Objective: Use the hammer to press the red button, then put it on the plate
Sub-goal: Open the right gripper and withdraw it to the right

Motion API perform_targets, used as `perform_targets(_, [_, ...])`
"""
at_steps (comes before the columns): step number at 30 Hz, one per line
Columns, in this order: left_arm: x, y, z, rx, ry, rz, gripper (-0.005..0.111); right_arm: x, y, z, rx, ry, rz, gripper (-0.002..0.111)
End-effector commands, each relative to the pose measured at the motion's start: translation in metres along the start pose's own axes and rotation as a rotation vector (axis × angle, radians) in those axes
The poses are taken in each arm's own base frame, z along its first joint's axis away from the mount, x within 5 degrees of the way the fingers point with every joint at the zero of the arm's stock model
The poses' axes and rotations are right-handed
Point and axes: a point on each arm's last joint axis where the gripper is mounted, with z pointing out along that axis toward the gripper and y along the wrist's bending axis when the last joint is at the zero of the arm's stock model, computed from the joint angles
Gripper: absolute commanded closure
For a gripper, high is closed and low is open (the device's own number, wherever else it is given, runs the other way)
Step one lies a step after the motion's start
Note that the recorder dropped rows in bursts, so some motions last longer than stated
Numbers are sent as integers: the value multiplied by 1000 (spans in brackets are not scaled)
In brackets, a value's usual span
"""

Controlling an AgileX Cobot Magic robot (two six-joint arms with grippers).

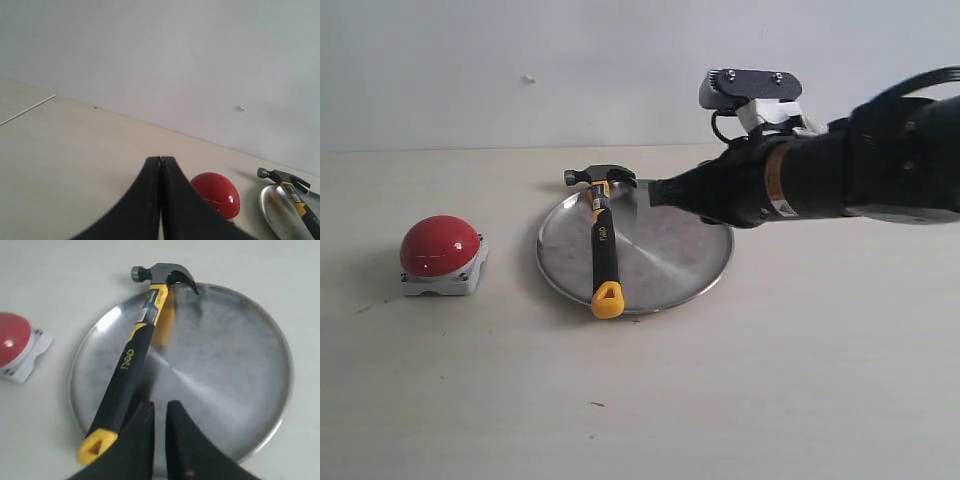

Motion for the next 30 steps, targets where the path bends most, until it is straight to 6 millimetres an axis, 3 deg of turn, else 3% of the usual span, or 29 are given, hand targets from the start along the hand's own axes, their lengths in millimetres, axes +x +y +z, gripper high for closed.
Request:
perform_targets(1, [1, 0, 0, 5, -3, -7, 107, 18, 11, -39, -163, -45, -127, 108])
perform_targets(8, [1, 0, 0, 5, -3, -7, 107, 28, 12, -77, -205, -152, -150, 108])
perform_targets(16, [1, 0, 0, 5, -3, -7, 107, 41, 10, -82, -218, -163, -147, 108])
perform_targets(23, [1, 0, 0, 5, -3, -7, 107, 60, 3, -87, -248, -304, -105, 108])
perform_targets(30, [1, 0, 0, 5, -3, -7, 107, 98, -10, -101, -244, -439, -141, 108])
